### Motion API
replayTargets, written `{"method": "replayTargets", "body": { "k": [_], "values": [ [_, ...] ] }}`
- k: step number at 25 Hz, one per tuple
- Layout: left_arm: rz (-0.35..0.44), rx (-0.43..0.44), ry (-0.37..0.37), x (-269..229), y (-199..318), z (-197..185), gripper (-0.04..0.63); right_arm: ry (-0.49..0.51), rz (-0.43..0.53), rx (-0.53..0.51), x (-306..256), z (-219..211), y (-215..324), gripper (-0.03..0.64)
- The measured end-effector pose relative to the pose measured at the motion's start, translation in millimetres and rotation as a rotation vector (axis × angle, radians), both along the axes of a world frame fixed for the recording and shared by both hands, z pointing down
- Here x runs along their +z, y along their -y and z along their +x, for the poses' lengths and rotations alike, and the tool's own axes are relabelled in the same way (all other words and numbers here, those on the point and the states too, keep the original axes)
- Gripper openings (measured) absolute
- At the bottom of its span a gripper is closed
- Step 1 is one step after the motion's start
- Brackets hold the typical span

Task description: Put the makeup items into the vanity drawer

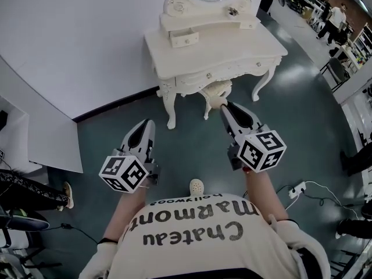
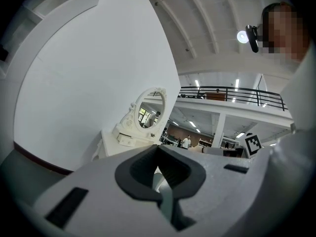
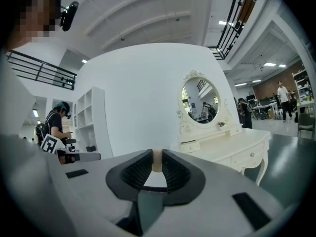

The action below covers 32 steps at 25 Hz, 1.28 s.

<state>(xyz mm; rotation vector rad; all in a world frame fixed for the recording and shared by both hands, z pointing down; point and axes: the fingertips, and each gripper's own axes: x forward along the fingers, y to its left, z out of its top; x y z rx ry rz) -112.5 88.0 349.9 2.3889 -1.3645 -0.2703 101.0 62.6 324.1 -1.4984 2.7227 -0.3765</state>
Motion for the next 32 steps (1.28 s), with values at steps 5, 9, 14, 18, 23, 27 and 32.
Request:
{"method": "replayTargets", "body": {
  "k": [5, 9, 14, 18, 23, 27, 32],
  "values": [
    [-0.002, -0.018, 0.008, -5, 34, 14, 0.008, 0.015, 0.006, -0.011, -5, 18, 35, 0.078],
    [0.01, -0.018, 0.006, -14, 59, 29, 0.008, 0.021, 0.024, -0.016, -14, 36, 61, 0.078],
    [0.072, -0.021, 0.027, -29, 91, 53, 0.008, 0.013, 0.063, -0.018, -23, 61, 88, 0.078],
    [0.095, -0.023, 0.023, -29, 107, 66, 0.008, 0.021, 0.062, -0.015, -16, 76, 103, 0.078],
    [0.042, -0.004, 0.032, -8, 125, 74, 0.008, 0.044, -0.021, -0.005, 15, 85, 123, 0.078],
    [0.026, 0.009, 0.03, 1, 148, 79, 0.008, 0.052, -0.056, 0.004, 30, 89, 141, 0.078],
    [0.028, 0.029, 0.039, 9, 188, 81, 0.008, 0.03, -0.084, 0.017, 40, 88, 174, 0.078]
  ]
}}
